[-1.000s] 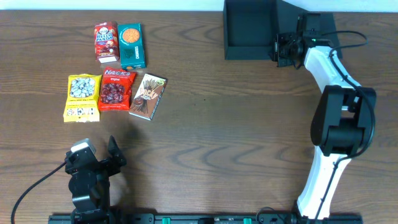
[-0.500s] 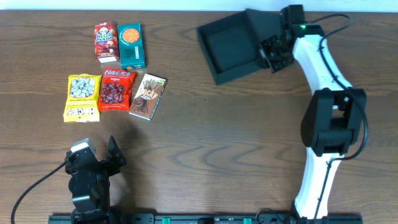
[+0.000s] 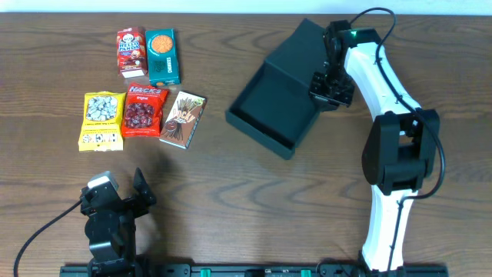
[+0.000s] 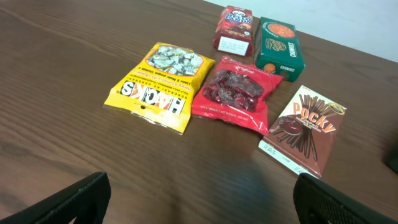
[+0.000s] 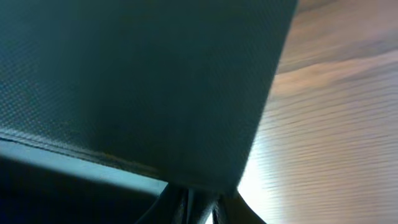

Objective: Pack container
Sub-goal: 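Drag the black box left toward the table center with the right gripper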

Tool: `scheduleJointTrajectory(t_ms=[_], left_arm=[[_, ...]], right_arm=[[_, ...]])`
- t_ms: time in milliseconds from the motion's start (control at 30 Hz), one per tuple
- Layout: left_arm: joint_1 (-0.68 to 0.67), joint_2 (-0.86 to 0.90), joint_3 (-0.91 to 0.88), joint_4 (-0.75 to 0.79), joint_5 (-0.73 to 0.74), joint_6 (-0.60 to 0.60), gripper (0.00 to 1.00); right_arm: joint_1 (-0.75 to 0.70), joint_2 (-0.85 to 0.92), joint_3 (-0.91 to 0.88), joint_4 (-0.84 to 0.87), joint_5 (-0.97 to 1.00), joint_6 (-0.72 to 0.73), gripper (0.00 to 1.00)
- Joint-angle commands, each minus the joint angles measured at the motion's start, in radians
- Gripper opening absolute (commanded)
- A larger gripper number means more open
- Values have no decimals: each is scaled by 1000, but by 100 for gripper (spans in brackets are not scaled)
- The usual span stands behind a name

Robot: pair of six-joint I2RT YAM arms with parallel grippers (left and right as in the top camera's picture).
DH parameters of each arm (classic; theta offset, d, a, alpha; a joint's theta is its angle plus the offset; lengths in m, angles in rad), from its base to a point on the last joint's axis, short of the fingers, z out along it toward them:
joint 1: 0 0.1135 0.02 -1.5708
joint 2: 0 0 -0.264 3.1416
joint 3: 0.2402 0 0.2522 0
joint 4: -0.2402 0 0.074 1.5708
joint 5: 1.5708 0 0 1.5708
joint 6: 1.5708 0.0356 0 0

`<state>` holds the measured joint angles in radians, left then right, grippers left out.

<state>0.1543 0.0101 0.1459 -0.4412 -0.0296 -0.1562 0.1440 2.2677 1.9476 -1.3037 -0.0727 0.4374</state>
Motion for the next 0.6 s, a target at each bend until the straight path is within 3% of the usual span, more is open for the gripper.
scheduleJointTrajectory(t_ms=[0,167,567], left_arm=[[2,-5,-19,-3,1,11,95],[2,-5,-19,-3,1,11,95],[2,-5,-19,-2,1,11,95]], right_arm=[[0,5,20,-5,144,-190,11],[37,5,20,50,156,-355,9],[175,5,20,233,178,-428,14]])
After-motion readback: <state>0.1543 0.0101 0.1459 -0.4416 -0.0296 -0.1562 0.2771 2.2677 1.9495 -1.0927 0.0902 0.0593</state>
